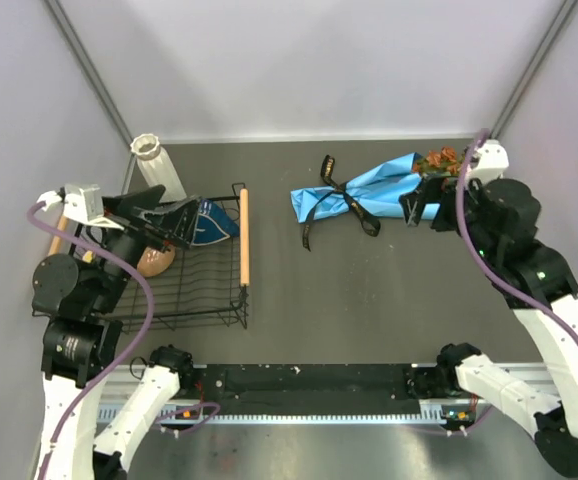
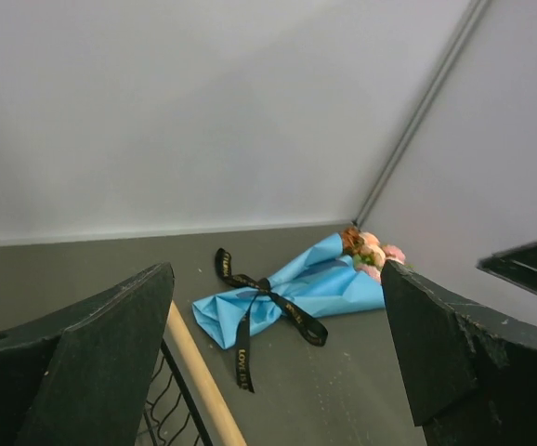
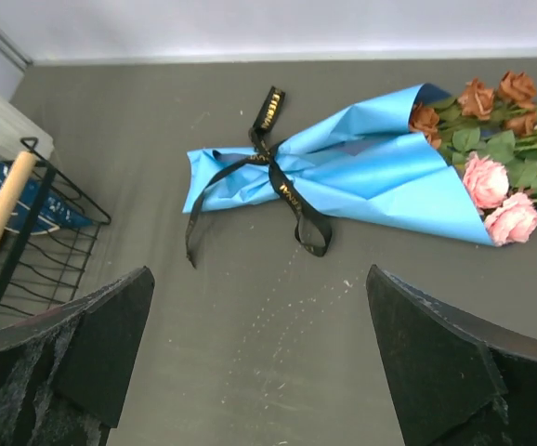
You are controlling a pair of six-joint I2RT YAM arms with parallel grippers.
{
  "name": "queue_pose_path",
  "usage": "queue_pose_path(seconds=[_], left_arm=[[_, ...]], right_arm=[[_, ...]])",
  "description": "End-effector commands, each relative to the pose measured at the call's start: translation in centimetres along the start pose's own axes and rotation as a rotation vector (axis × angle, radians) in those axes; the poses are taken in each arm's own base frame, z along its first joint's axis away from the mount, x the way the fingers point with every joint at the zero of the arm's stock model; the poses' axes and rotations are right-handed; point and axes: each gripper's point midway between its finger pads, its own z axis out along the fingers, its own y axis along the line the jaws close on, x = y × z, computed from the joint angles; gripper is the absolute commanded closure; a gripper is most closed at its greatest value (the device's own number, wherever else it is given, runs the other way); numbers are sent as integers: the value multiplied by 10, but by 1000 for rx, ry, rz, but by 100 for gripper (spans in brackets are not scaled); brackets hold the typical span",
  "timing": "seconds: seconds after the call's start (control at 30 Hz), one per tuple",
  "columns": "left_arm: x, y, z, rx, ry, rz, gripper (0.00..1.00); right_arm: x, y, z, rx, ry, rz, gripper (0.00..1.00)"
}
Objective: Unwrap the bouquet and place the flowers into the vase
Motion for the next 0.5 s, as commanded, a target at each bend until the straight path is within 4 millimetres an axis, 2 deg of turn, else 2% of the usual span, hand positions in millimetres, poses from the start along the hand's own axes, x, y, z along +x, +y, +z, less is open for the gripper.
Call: queue_pose_path(seconds=[0.0, 0.1, 0.2, 0.27, 0.33, 0.4, 0.47], left_arm=[[8, -19, 5, 113, 58, 6, 1], [17, -21, 5, 137, 94, -3, 1], [30, -24, 6, 168, 131, -22, 1], [42, -25, 8, 187, 166, -56, 1], [54, -33, 8, 245, 210, -85, 1], [68, -36, 11, 278, 249, -133, 1], [84, -41, 11, 319, 308, -196, 4]], right_arm=[[2, 12, 23, -31, 10, 36, 1], [18, 19, 44, -56, 71, 51, 1], [45, 27, 69, -84, 150, 70, 1], [70, 30, 95, -85, 220, 80, 1], [83, 42, 114, -131, 257, 113, 1], [107, 57, 135, -174, 323, 152, 1], [107, 77, 151, -254, 300, 186, 1]])
